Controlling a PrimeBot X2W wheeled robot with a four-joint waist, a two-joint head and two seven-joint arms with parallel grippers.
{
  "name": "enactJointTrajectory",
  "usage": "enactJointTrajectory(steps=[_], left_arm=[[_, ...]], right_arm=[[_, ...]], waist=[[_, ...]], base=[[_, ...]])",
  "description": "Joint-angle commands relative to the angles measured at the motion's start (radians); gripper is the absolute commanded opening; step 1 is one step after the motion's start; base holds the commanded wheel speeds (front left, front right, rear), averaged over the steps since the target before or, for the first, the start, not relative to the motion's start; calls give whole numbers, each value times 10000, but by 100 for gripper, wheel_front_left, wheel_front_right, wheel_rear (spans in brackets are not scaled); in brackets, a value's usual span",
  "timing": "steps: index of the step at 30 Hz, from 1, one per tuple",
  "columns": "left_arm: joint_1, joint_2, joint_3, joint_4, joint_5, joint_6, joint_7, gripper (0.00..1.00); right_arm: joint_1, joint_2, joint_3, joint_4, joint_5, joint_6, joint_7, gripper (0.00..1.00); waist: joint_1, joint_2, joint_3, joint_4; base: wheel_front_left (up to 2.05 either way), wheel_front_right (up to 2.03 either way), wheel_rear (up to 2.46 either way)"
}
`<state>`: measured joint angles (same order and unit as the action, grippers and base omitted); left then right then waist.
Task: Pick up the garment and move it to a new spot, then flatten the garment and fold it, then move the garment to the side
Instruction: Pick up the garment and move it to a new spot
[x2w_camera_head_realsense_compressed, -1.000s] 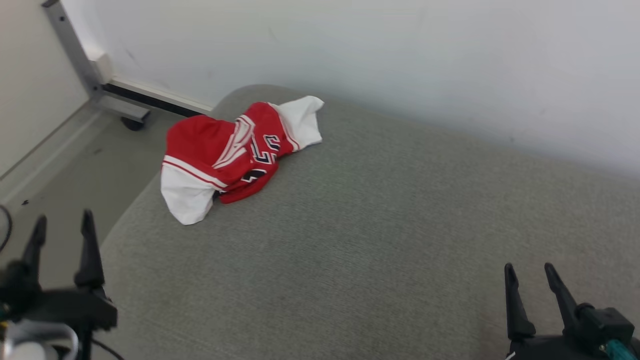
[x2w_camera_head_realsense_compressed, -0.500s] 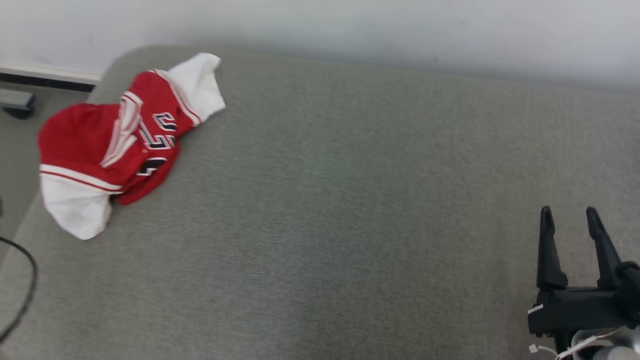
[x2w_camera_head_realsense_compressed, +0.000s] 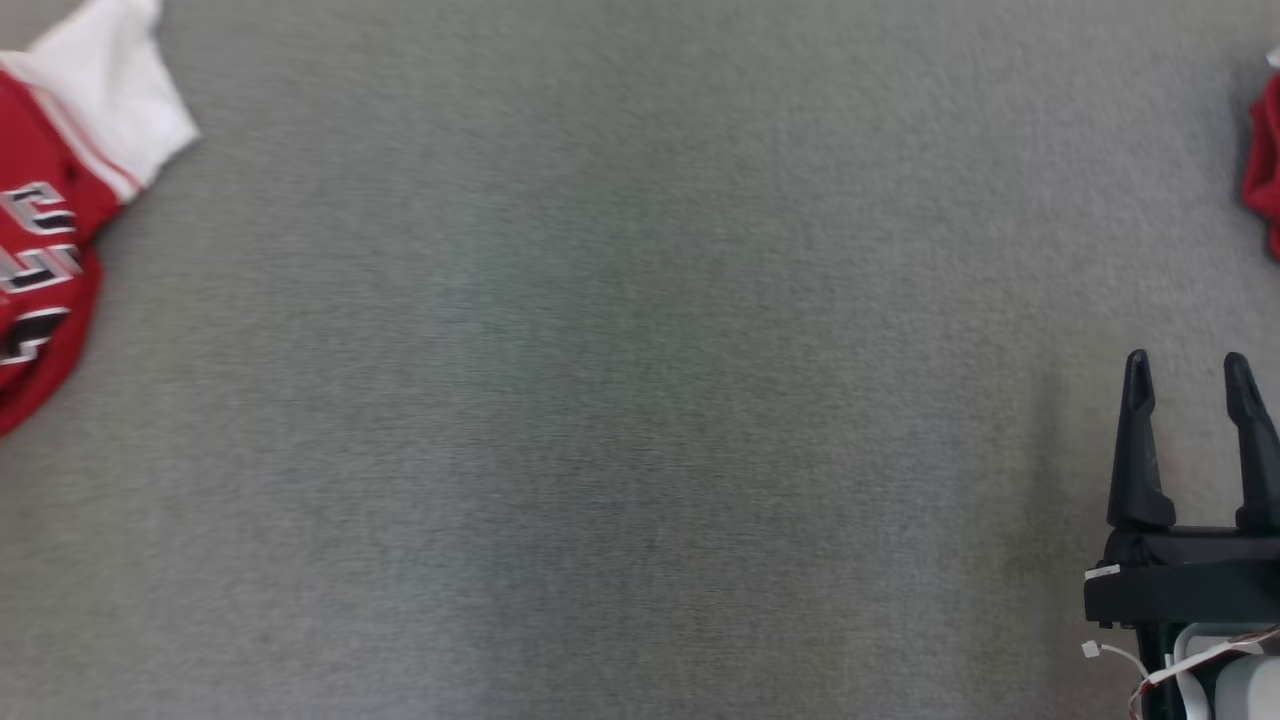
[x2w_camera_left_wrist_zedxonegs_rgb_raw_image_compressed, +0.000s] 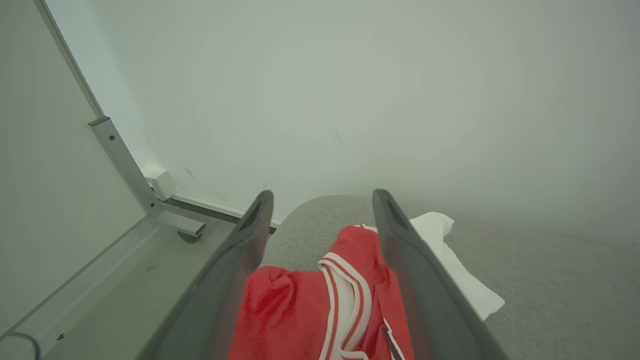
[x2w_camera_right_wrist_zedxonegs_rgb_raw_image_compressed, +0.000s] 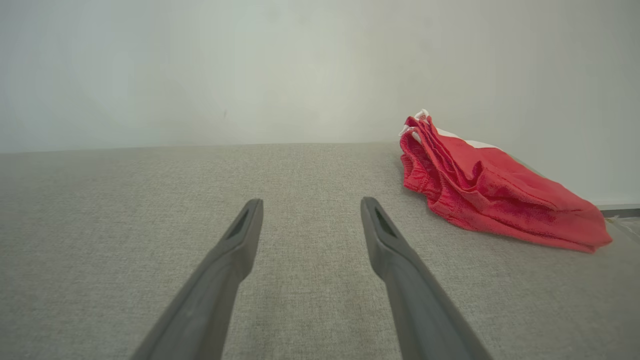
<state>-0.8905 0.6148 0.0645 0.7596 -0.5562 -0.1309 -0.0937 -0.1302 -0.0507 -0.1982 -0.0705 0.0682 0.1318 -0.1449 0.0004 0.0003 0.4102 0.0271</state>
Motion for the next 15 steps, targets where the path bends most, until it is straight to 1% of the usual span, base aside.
enactJointTrajectory(steps=[1, 6, 14, 15], left_arm=[[-155, 41, -112, 227, -160, 12, 101, 100], [-563, 219, -567, 1316, -674, 11, 1039, 100], [-1115, 121, -1305, 2850, -1254, 9, 3070, 100], [-1115, 121, -1305, 2850, -1254, 9, 3070, 100]], right_arm=[[-92, 6, -52, -73, -53, -25, 11, 100], [-95, 6, -50, -340, -97, -25, 192, 100], [-128, 3, -94, -570, -197, -25, 347, 100], [-128, 3, -94, -570, -197, -25, 347, 100]], waist=[[-4, -3, 728, -723], [-4, -3, 758, -797], [-4, -3, 748, -854], [-4, -3, 748, -854]], base=[[0, 0, 0], [0, 0, 0], [0, 0, 0], [0, 0, 0]])
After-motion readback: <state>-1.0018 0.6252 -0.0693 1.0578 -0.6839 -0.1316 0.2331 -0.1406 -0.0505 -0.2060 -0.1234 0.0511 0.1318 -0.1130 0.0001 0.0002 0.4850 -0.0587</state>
